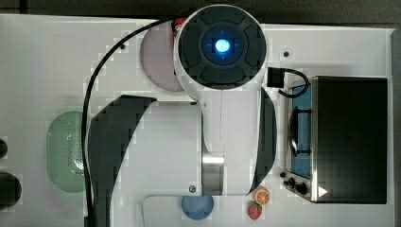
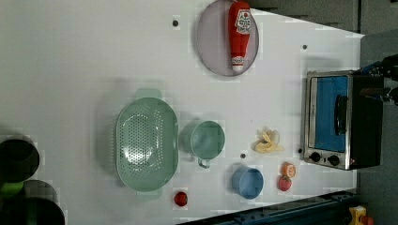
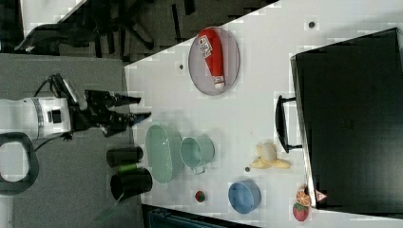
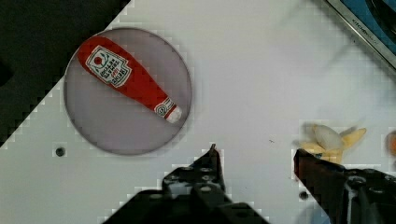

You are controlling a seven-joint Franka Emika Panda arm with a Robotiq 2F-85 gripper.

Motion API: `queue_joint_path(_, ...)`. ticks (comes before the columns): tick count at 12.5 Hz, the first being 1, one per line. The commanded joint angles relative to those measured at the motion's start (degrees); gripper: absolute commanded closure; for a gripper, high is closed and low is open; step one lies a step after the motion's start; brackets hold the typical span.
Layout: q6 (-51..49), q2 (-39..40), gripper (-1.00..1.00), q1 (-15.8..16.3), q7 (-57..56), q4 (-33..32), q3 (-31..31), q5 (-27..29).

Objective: Flap open oven.

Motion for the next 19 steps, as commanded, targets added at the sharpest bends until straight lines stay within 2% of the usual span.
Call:
queue_joint_path(1,-10.2,-11.0,-0.59,-0.8,3.2,-2.2,-2.0,-0.4)
queue_joint_path(3,-10.2,-11.0,-0.99,-0.8,3.2,-2.2,-2.0,-0.4)
queue_joint_path(5,-10.2,-11.0,-1.0,-0.8,3.2,-2.2,-2.0,-0.4)
queue_joint_path(6,-10.2,-11.0,-0.89,-0.8,3.2,-2.2,-2.0,-0.4)
queue_joint_path(12,-10.4,-11.0,0.56,-0.9,3.2,-2.4,-2.1,-0.4)
queue_joint_path(13,-10.4,-11.0,0.65,-0.9,3.2,-2.7,-2.2,-0.4)
queue_joint_path(16,-10.2,-11.0,0.65,-1.0,1.0,-5.1,-3.7,-1.2)
queue_joint_path(19,-9.7,-11.0,0.65,-1.6,-13.4,-7.6,-6.6,-1.3)
